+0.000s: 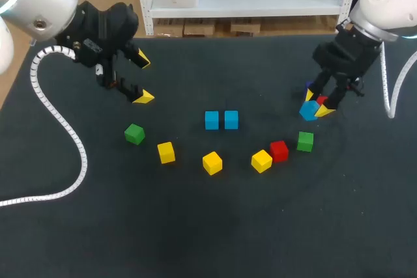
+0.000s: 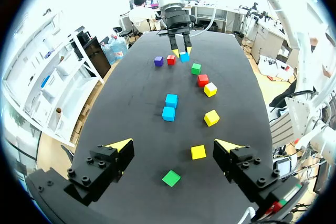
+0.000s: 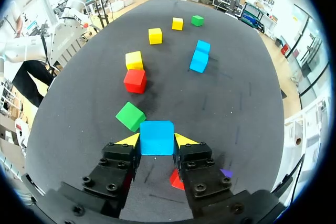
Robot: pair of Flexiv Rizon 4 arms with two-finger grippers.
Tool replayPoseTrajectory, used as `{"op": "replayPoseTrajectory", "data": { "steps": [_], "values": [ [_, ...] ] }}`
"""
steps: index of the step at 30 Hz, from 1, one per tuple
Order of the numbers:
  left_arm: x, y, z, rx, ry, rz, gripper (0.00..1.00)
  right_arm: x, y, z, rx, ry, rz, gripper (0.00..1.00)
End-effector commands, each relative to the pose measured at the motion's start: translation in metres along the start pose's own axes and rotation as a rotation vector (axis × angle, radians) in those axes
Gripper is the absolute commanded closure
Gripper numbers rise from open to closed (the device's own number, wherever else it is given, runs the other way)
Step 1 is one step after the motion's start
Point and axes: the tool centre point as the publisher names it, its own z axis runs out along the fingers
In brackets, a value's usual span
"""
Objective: Place the blue cubes, place green cubes on the blue cubes, place the yellow cubes on the green cubes, then place the red cubes on the yellow cubes, and place purple cube on the red cubes.
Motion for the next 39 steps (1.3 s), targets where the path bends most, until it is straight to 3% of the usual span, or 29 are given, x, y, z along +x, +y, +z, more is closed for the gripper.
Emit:
{"op": "replayPoseTrajectory", "data": {
  "steps": [1,5,15,25,35,39],
  "values": [
    [0.000,0.001,0.000,0.002,-0.001,0.002,0.00,-0.009,-0.001,0.004,0.035,0.055,0.041,1.00],
    [0.000,0.001,0.000,0.002,-0.001,0.002,0.00,-0.024,-0.005,0.009,0.078,0.162,0.113,1.00],
    [0.000,0.001,0.000,0.002,-0.001,0.002,0.00,-0.053,-0.010,0.023,0.142,0.279,0.256,1.00],
    [0.000,0.001,0.000,0.002,-0.001,0.002,0.00,-0.067,-0.024,0.038,0.227,0.276,0.358,1.00],
    [0.000,0.001,0.000,0.002,-0.001,0.002,0.00,-0.084,-0.048,0.067,0.196,0.253,0.353,1.00],
    [0.000,0.001,0.000,0.002,-0.001,0.002,0.00,-0.087,-0.053,0.069,0.218,0.292,0.369,1.00]
  ]
}}
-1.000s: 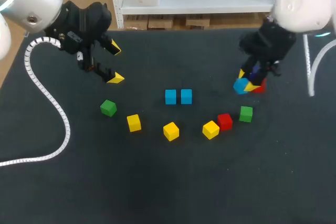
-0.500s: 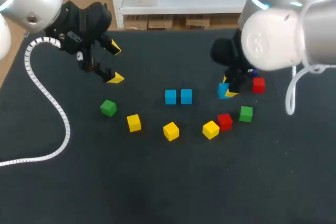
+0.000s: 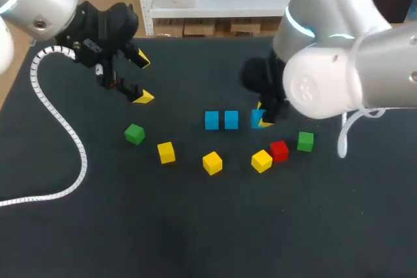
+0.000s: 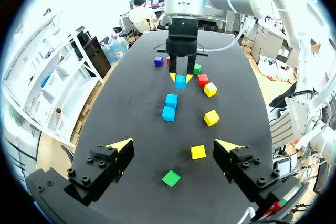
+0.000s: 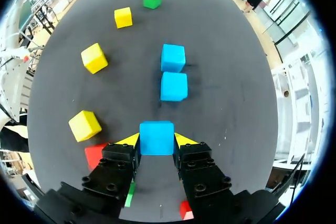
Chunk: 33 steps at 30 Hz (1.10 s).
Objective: Place the blue cubes, place green cubes on the blue cubes, place the yellow cubes on the green cubes, then place the red cubes on the yellow cubes, and place purple cube on the red cubes.
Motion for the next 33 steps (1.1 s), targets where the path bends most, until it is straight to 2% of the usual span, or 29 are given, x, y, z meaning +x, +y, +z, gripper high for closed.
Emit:
{"op": "replayPoseTrajectory", "data": {
  "steps": [1,22,33],
  "values": [
    [0.000,0.001,0.000,0.002,-0.001,0.002,0.00,-0.009,-0.009,0.005,0.008,0.032,0.019,1.00],
    [0.000,0.001,0.000,0.002,-0.001,0.002,0.00,0.000,-0.013,0.010,0.012,0.043,0.070,1.00],
    [0.000,0.001,0.000,0.002,-0.001,0.002,0.00,-0.002,-0.014,0.017,0.002,0.040,0.063,1.00]
  ]
}}
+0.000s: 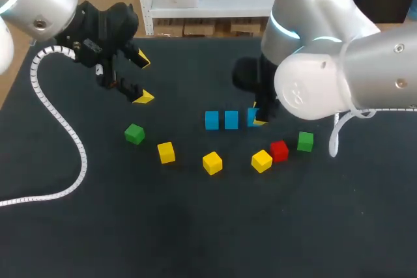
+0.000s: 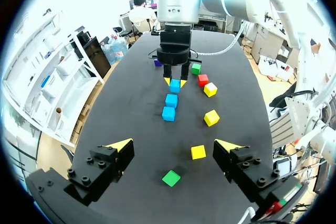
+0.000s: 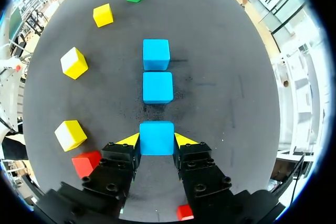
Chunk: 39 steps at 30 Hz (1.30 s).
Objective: Place the blue cubes, place green cubes on the blue cubes, place the yellow cubes on the green cubes, then place the red cubes on the yellow cubes, and place purple cube on the red cubes.
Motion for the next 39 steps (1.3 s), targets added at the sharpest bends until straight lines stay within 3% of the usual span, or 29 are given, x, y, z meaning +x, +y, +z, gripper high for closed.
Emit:
{"op": "replayPoseTrajectory", "data": {
  "steps": [1,39],
  "values": [
    [0.0004,0.0010,0.0001,0.002,-0.001,0.002,0.00,-0.0005,-0.0014,0.0021,-0.004,0.002,0.000,1.00],
    [0.0004,0.0010,0.0001,0.002,-0.001,0.002,0.00,-0.0067,-0.0012,0.0076,-0.020,-0.002,-0.020,1.00]
  ]
}}
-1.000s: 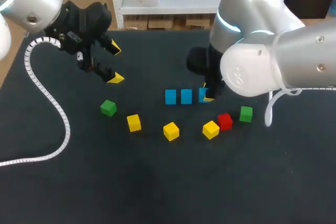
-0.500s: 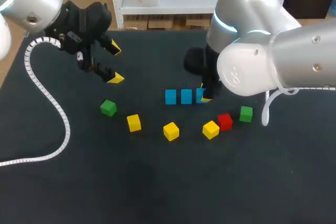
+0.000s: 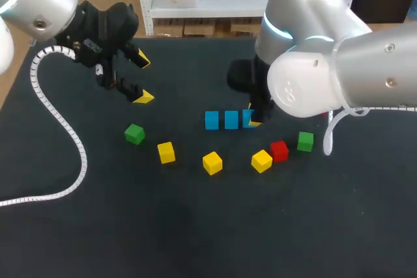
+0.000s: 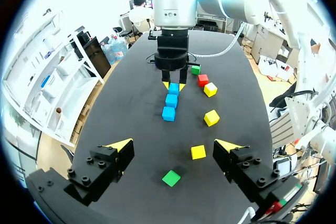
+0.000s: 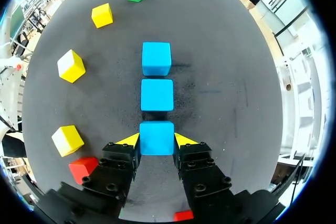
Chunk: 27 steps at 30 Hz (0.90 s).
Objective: Place the blue cubes, place green cubes on the blue cubes, place the yellow cubes on the green cubes, then place the red cubes on the yellow cubes, and place purple cube on the red cubes.
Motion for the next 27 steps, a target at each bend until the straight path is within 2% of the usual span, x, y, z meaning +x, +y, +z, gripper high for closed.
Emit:
{"op": "replayPoseTrajectory", "data": {
  "steps": [1,27],
  "values": [
    [0.0004,0.0010,0.0001,0.002,-0.001,0.002,0.00,0.0020,0.0009,0.0000,-0.002,-0.003,0.001,1.00],
    [0.0004,0.0010,0.0001,0.002,-0.001,0.002,0.00,0.0025,0.0010,0.0005,-0.008,-0.004,-0.001,1.00]
  ]
}}
